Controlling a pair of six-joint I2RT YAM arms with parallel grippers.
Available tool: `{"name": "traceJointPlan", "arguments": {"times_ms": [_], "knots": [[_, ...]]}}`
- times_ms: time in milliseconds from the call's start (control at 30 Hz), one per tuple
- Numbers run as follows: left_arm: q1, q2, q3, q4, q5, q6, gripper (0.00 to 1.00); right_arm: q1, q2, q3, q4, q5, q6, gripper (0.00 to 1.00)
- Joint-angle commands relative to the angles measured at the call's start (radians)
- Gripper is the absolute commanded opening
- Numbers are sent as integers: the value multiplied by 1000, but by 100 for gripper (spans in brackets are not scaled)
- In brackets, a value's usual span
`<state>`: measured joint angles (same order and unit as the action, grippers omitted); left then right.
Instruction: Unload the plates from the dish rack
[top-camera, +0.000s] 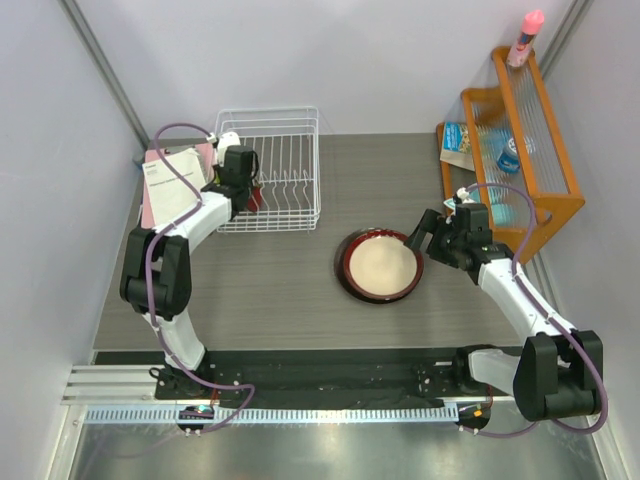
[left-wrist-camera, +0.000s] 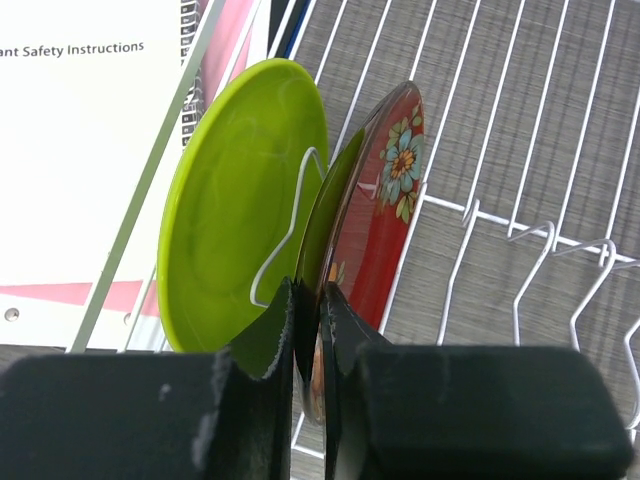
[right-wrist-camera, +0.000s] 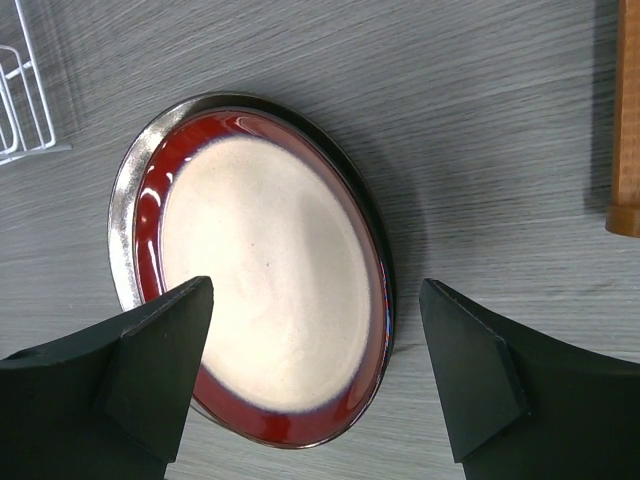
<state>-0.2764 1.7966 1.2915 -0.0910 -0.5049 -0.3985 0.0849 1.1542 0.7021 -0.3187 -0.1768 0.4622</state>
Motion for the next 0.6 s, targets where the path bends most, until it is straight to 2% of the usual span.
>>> {"name": "traceJointPlan", "arguments": {"times_ms": [0,100,567], "knots": [[-1,-16,14,50,29,-26,0,-2,-37,-3,32,-15,-17,90],[-4,-42,11,54,49,-17,0,-2,-50,-4,29,-15,-17,90],[-81,-210,2,50,-127,164,0,-2,-122,-16,-5,-20,-4,90]]}}
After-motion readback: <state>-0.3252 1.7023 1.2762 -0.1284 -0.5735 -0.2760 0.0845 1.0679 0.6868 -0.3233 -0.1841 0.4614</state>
